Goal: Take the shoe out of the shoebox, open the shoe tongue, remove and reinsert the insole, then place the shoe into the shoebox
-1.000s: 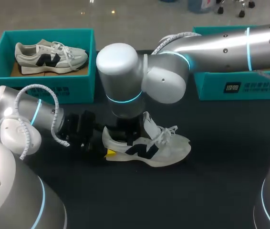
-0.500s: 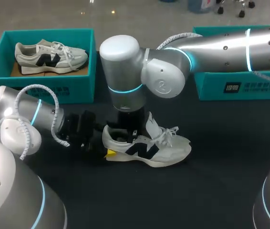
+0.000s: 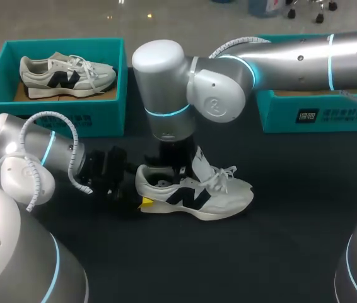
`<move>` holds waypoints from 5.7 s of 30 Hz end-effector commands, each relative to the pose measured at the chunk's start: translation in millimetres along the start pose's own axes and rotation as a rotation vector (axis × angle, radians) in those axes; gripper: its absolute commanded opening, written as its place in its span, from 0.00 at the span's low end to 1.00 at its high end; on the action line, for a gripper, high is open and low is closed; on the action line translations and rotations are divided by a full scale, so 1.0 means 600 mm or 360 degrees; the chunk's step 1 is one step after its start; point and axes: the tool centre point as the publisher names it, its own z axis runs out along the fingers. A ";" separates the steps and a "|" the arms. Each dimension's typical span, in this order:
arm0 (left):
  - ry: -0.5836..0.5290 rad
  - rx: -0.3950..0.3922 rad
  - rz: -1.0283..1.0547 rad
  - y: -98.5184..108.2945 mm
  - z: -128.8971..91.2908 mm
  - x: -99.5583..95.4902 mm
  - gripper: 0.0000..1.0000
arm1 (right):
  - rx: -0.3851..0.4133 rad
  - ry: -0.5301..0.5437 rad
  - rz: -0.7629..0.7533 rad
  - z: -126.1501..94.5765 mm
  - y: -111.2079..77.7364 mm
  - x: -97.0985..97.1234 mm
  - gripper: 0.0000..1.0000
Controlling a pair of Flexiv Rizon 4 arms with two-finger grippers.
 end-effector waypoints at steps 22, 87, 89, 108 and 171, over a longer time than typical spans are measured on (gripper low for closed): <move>-0.0001 -0.0008 -0.0002 0.005 0.000 0.002 0.00 | -0.0139 -0.0132 0.0023 -0.049 -0.066 -0.004 0.00; -0.0001 -0.0008 -0.0002 0.005 0.000 0.002 0.00 | -0.0772 0.0280 -0.0375 -0.082 0.043 -0.004 0.00; -0.0001 -0.0008 -0.0002 0.005 0.000 0.002 0.00 | -0.0812 0.0288 -0.0409 -0.092 0.048 -0.006 0.00; -0.0001 -0.0008 -0.0002 0.005 0.000 0.002 0.00 | -0.0985 0.0337 -0.0537 -0.103 0.065 -0.002 0.36; -0.0001 -0.0008 -0.0002 0.005 0.000 0.002 0.00 | -0.1685 -0.0030 -0.0377 -0.344 0.098 -0.052 0.00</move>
